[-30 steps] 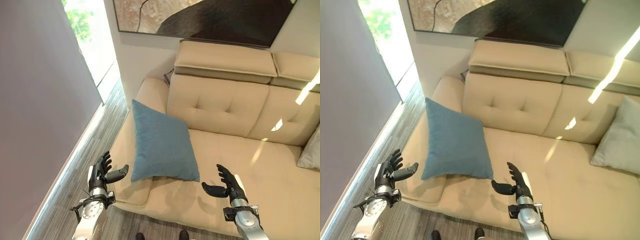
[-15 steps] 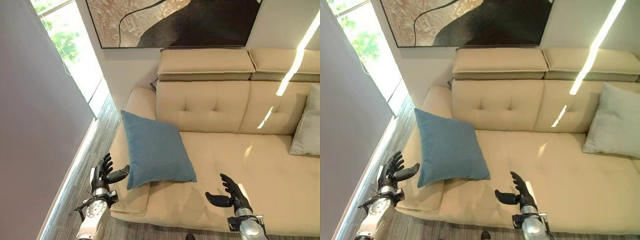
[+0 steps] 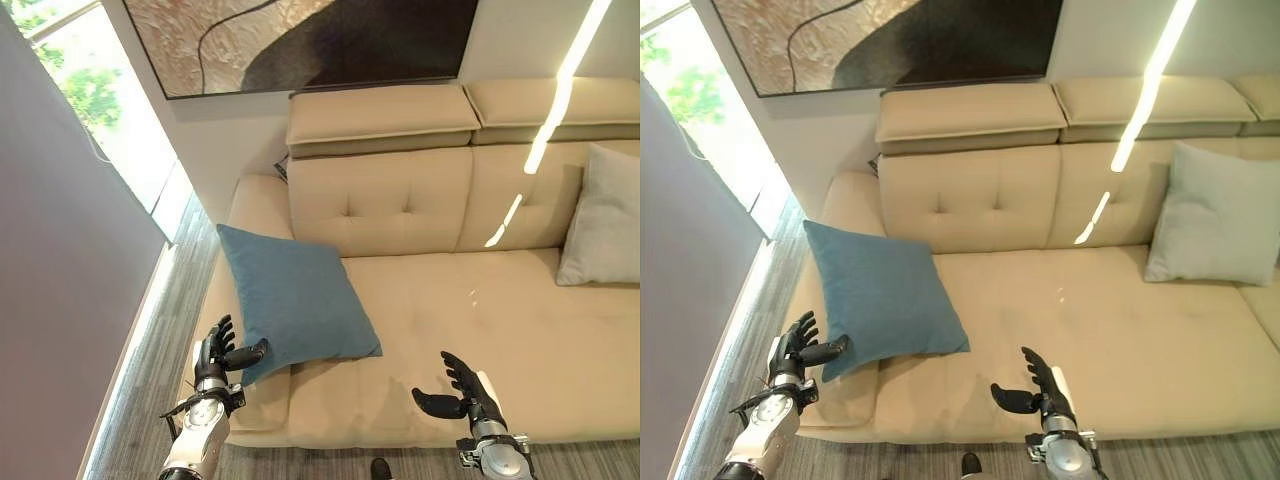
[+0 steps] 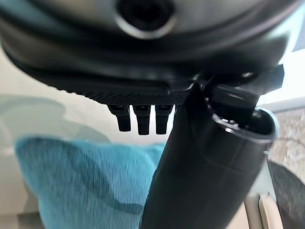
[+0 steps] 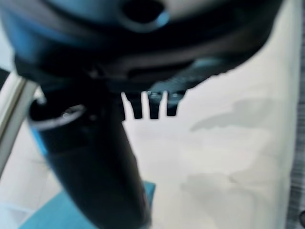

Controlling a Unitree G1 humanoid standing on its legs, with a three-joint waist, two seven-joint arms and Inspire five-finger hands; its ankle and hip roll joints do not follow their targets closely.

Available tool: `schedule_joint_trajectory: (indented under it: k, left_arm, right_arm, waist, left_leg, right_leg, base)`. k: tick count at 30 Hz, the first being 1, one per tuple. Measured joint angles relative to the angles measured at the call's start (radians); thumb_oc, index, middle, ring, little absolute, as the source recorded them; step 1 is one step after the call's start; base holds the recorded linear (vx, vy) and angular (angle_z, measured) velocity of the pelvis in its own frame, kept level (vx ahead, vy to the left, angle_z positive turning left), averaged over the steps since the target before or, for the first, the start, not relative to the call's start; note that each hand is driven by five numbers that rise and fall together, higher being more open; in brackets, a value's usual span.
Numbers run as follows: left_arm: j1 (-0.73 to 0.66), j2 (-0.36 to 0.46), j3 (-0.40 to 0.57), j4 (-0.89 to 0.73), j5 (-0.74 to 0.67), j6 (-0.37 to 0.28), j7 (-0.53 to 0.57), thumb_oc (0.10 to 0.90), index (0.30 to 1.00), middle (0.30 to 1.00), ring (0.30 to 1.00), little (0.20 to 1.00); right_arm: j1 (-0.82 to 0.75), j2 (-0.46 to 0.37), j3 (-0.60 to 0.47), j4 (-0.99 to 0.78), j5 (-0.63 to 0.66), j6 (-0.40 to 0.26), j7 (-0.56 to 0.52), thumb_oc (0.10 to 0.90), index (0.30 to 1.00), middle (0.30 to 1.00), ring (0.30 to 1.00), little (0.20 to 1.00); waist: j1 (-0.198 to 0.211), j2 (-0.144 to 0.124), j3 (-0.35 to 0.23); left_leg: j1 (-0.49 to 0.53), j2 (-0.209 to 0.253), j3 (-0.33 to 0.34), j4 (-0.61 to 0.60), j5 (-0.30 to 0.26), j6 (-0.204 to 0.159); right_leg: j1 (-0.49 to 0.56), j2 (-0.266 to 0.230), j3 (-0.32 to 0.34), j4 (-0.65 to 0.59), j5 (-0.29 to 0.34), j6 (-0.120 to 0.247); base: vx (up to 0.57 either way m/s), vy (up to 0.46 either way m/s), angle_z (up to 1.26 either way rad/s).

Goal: Pick up all the scattered cushions and arrange them neatly on the sofa.

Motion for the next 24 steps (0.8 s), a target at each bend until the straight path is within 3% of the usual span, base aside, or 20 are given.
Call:
schedule_joint_trajectory:
  k: [8,9,10,11,24]
  left_arm:
    - [-0.016,0.0,-0.014,0.024,-0.002,0.0,0.0,0.8,0.9,0.9,0.9,0.9]
    - [-0.016,0.0,-0.015,0.024,-0.004,0.0,0.0,0.778,0.867,0.867,0.867,0.867]
    - [-0.017,0.0,-0.015,0.024,-0.009,0.0,0.0,0.5,0.451,0.451,0.451,0.451]
    - [-0.017,0.0,-0.014,0.024,-0.01,0.0,0.0,0.4,0.3,0.3,0.3,0.3]
    - [-0.038,-0.002,-0.011,0.003,-0.121,0.0,-0.011,0.4,0.3,0.3,0.3,0.3]
  right_arm:
    - [0.009,-0.001,-0.001,0.0,0.0,-0.001,0.0,0.8,0.9,0.9,0.9,0.9]
    - [0.008,-0.001,-0.002,0.0,0.0,-0.001,0.0,0.8,0.9,0.9,0.9,0.9]
    - [0.008,-0.001,-0.002,0.0,0.001,-0.001,0.0,0.8,0.9,0.9,0.9,0.9]
    - [0.01,-0.001,-0.001,0.0,0.001,0.0,0.0,0.8,0.9,0.9,0.9,0.9]
    - [0.007,-0.001,-0.026,-0.009,0.031,-0.001,-0.003,0.8,0.9,0.9,0.9,0.9]
  waist:
    - [-0.021,0.007,-0.004]
    - [-0.022,0.009,-0.004]
    - [-0.022,0.01,-0.004]
    - [-0.022,0.01,-0.004]
    - [-0.022,0.012,-0.004]
  left_leg:
    - [-0.009,0.008,0.023,-0.002,-0.001,-0.001]
    - [-0.01,0.008,0.027,-0.002,-0.001,-0.001]
    - [-0.011,0.008,0.029,-0.001,-0.001,-0.001]
    - [-0.011,0.008,0.03,-0.002,-0.001,-0.001]
    - [0.006,0.008,0.041,0.0,0.0,0.0]
  right_leg:
    - [-0.025,0.009,0.026,0.0,-0.001,0.001]
    - [-0.029,0.009,0.028,0.0,-0.001,0.001]
    - [-0.03,0.009,0.03,0.0,-0.001,0.001]
    - [-0.031,0.009,0.03,0.0,-0.001,0.001]
    - [-0.015,0.009,0.039,0.0,0.01,-0.002]
  base:
    - [0.01,-0.005,-0.09]
    - [0.0,-0.006,-0.1]
    - [0.01,-0.005,-0.07]
    - [0.01,-0.01,-0.05]
    - [0.0,-0.008,-0.01]
